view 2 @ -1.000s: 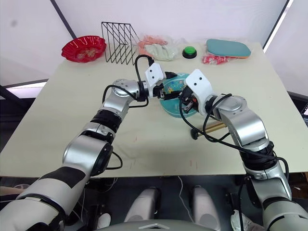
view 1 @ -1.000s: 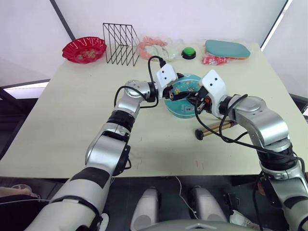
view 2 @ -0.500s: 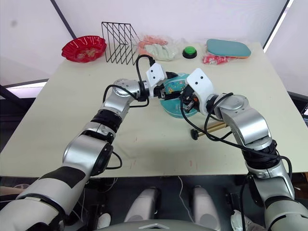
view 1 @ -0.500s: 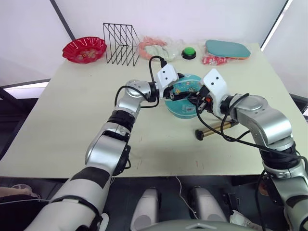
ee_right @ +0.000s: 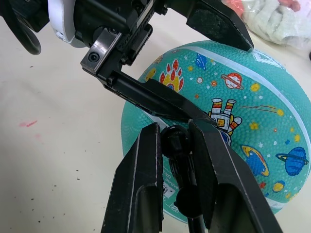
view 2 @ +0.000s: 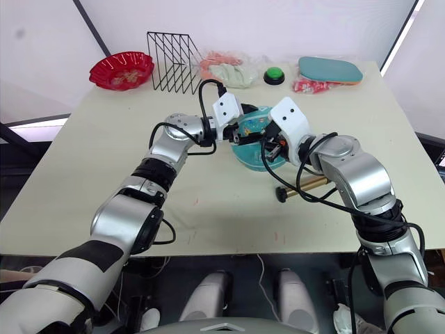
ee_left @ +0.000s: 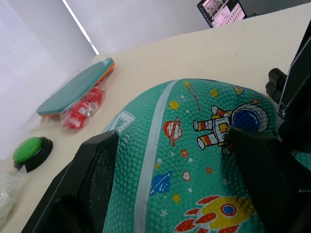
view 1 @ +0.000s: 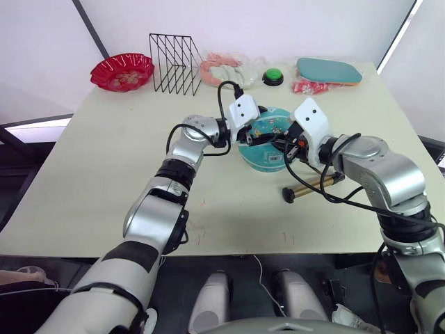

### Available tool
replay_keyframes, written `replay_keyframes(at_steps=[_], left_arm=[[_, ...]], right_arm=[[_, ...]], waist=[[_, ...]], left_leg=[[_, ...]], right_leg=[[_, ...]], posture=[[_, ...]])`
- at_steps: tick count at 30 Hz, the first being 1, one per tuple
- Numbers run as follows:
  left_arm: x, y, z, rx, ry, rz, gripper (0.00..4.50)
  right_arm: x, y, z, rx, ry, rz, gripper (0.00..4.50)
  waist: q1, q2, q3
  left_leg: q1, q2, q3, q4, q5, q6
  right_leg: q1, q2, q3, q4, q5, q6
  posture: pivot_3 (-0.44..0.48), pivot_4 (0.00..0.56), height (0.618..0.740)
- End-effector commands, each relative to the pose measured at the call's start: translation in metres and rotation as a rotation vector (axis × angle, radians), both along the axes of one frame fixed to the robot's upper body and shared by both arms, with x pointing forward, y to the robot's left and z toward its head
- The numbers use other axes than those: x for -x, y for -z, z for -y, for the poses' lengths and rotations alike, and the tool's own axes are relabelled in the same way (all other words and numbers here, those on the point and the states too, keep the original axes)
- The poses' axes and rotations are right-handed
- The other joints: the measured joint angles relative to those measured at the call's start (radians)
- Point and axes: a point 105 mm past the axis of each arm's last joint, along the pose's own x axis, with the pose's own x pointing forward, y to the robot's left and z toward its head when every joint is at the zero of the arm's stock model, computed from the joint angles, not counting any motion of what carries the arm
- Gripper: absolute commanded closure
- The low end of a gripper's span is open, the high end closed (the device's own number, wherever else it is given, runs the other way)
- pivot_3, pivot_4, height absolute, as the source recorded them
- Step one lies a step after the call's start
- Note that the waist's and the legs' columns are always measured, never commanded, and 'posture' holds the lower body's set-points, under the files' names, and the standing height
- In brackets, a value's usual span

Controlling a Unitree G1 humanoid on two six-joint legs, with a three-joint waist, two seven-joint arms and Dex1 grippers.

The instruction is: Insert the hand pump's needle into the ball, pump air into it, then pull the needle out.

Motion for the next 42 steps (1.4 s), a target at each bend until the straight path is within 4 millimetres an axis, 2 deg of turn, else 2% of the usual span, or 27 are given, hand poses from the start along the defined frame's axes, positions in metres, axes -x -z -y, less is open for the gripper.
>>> replay_keyframes(at_steps=[1,42], left_arm=[[0.005,0.105,-0.058,-0.317,-0.185,-0.256,0.70],[0.009,0.120,-0.066,-0.376,-0.199,-0.282,0.70]], right_arm=[[0.050,-0.104,-0.023,-0.122,-0.212,0.418,4.16],[0.056,-0.116,-0.012,-0.146,-0.181,0.412,4.16]], waist=[[0.001,0.000,0.000],[-0.006,0.002,-0.001]], left_leg=[[0.000,0.000,0.000,0.000,0.000,0.000],[0.000,0.000,0.000,0.000,0.000,0.000]], right_leg=[[0.000,0.000,0.000,0.000,0.000,0.000],[0.000,0.000,0.000,0.000,0.000,0.000]], posture=[[0.000,0.150,0.740],[0.000,0.150,0.740]])
